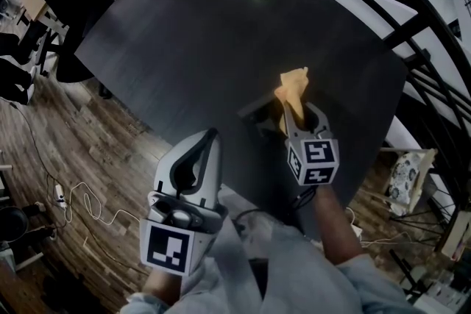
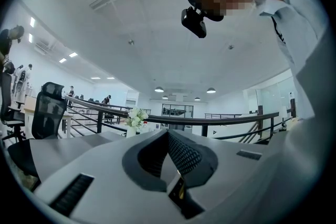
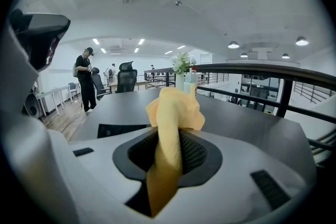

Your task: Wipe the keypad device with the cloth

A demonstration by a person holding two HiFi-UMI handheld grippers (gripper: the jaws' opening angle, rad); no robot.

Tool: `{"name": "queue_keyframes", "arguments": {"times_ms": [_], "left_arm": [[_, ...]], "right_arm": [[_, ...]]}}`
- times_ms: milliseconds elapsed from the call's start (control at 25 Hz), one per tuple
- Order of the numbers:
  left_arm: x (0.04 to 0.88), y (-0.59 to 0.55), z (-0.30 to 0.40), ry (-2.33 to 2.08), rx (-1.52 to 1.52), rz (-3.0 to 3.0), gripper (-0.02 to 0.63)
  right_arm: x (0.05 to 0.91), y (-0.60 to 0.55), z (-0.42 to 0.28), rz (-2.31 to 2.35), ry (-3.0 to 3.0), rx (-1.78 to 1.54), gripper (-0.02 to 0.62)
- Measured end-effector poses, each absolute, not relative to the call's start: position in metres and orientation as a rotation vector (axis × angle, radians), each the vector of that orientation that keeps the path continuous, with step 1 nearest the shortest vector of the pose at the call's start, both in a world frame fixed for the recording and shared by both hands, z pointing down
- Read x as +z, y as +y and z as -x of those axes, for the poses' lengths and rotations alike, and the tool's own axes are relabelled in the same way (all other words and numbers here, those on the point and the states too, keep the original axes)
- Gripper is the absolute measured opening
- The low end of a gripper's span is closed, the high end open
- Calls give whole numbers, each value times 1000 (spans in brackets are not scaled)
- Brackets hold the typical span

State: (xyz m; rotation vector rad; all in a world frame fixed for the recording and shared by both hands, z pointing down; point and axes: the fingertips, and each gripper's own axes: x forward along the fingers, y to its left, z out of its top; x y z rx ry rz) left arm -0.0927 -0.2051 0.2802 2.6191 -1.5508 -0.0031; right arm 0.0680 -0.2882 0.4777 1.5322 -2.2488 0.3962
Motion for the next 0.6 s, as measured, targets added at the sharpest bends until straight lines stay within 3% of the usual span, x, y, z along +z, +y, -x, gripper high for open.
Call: {"name": "queue_keyframes", "arguments": {"times_ms": [600], "left_arm": [[279,-203,94,-1570,-10,-2612,14]], "right_arm": [[469,-275,-33,-1456,-2352,380,101]]}}
